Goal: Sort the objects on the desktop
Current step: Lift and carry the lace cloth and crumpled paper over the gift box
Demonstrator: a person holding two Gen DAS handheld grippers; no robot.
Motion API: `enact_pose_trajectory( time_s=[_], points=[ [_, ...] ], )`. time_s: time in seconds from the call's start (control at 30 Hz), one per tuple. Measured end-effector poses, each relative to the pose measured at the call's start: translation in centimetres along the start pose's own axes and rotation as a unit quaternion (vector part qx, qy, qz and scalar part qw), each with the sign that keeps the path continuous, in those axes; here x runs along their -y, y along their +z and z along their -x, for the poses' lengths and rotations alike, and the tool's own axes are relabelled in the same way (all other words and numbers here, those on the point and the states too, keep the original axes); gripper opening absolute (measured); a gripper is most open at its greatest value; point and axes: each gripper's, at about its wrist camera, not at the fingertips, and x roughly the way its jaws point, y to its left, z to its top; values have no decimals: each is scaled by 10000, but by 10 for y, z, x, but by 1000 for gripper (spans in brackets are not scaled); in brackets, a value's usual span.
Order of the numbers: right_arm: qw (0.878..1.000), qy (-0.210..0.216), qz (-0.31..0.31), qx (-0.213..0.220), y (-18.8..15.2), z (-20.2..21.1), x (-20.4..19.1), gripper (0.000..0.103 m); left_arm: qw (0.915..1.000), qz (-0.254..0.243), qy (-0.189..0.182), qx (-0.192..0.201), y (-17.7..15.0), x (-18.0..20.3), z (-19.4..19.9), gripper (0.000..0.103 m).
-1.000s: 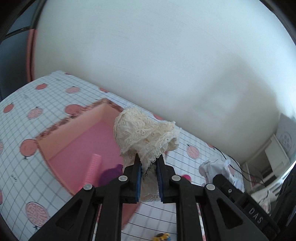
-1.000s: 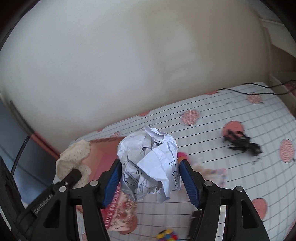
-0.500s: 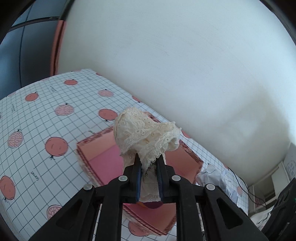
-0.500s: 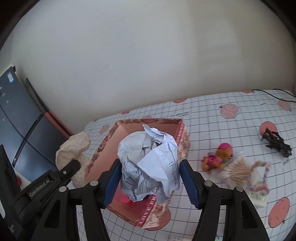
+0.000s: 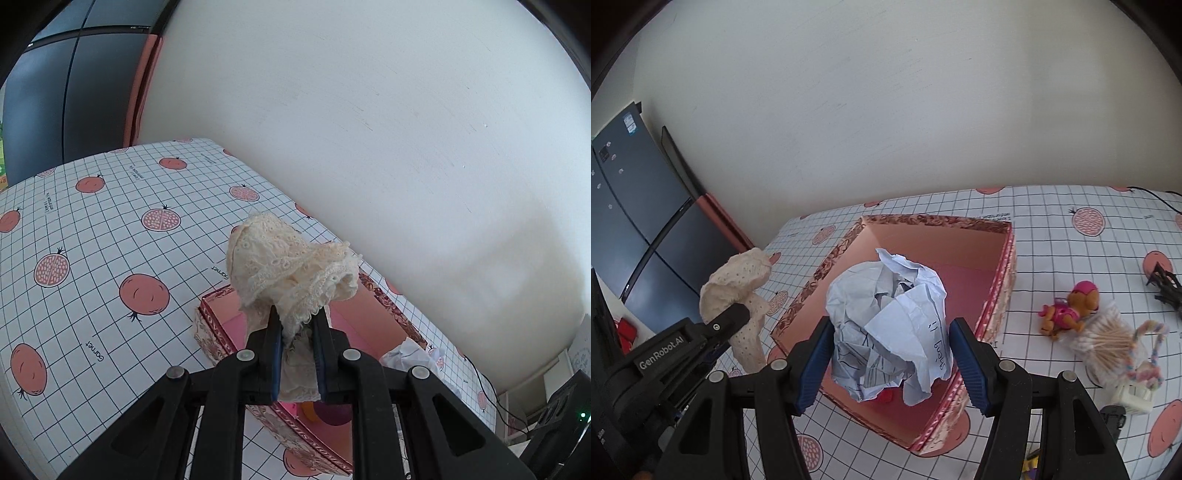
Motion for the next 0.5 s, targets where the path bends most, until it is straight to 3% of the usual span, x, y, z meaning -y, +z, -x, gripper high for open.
enact_pose_trajectory(
  time_s=[0.5],
  points=[
    [10000,-11,46,75,-1,-5,6,66,9991,-184,-176,-338,-12,18,-17,16]
  ],
)
